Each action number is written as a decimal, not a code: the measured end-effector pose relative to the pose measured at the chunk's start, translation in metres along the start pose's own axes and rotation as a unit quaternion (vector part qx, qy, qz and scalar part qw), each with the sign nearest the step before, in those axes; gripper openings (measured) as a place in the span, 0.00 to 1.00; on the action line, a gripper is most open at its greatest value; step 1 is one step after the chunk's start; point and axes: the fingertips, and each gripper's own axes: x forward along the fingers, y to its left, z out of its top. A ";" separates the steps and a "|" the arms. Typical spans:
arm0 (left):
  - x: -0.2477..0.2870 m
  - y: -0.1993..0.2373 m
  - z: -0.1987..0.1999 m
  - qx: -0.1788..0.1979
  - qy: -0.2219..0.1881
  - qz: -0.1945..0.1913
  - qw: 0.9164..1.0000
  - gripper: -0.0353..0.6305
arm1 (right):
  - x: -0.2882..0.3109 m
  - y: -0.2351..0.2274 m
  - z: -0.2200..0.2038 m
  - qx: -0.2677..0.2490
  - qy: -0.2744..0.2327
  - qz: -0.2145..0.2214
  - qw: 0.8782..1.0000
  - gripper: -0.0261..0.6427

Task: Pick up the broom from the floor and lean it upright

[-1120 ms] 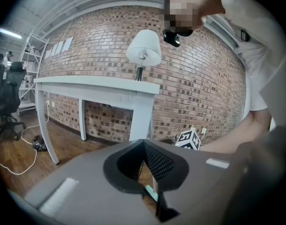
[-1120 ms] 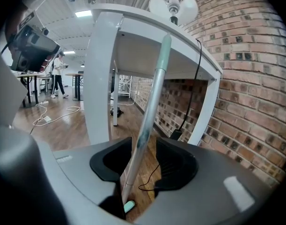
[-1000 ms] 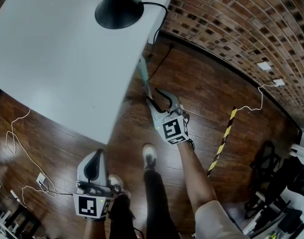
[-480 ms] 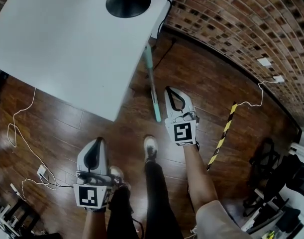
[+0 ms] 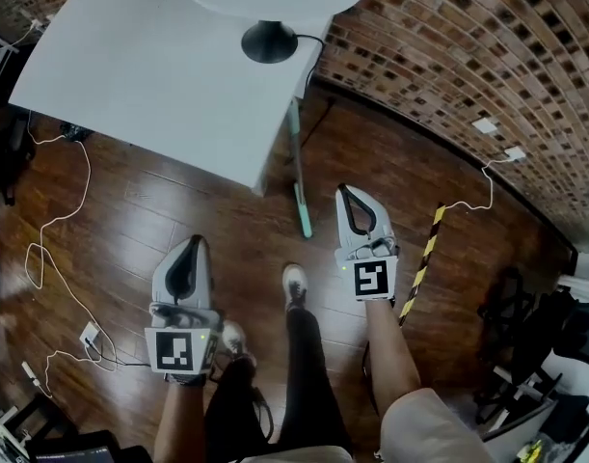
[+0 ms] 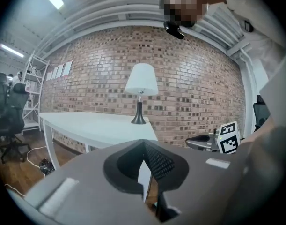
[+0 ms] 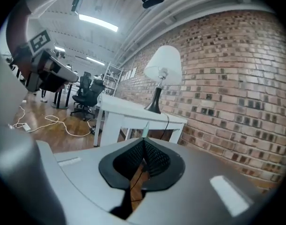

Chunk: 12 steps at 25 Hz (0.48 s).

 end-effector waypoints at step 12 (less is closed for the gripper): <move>-0.119 -0.022 0.165 0.049 -0.084 -0.125 0.987 0.06 | -0.211 0.019 0.222 0.035 -0.058 -0.129 0.989 0.06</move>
